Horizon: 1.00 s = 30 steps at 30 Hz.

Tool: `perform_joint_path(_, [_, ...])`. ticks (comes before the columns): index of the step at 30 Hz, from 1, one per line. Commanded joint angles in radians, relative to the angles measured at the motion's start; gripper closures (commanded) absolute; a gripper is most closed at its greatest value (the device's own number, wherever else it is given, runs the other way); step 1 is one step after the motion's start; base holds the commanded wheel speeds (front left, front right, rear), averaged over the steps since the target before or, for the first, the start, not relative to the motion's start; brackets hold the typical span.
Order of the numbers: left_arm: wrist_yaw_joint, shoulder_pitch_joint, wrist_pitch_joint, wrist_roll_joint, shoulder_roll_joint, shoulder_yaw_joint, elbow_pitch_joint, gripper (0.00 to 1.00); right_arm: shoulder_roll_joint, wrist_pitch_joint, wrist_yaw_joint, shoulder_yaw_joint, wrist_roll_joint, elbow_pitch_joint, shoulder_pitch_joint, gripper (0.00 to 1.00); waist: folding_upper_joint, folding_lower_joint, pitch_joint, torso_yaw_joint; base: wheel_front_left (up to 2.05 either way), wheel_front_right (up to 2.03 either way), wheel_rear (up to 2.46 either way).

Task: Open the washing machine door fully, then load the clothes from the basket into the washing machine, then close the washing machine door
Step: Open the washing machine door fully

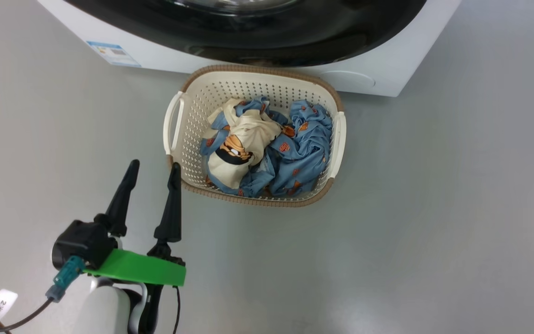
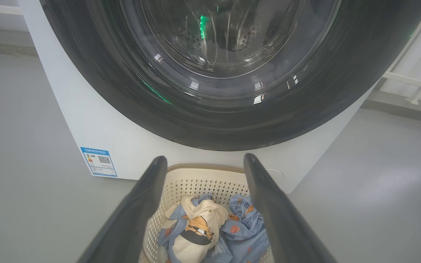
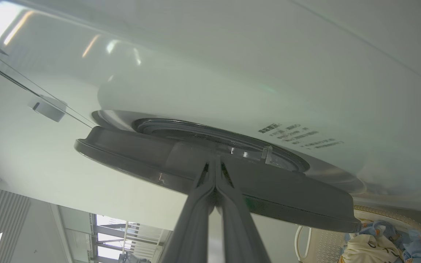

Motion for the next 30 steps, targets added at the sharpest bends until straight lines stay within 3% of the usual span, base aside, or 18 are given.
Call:
perform_joint_path(1, [0.001,-0.018,-0.006,-0.010,0.014,0.021,-0.022,0.00,0.008,0.038,0.008,-0.003,0.003,-0.011,-0.033,1.00,0.0000,-0.0002,0.019,0.011,0.00,0.00,0.00])
perform_joint_path(12, [0.001,-0.041,-0.006,-0.043,0.013,-0.002,-0.036,0.00,0.044,0.131,0.008,-0.013,-0.035,0.025,-0.114,1.00,0.0000,-0.0002,0.067,0.037,0.00,0.00,0.00])
perform_joint_path(30, [0.001,-0.060,-0.006,-0.071,0.013,-0.016,-0.040,0.00,0.087,0.169,0.008,-0.029,-0.104,0.046,-0.174,1.00,0.0000,-0.0002,0.095,0.058,0.00,0.00,0.00])
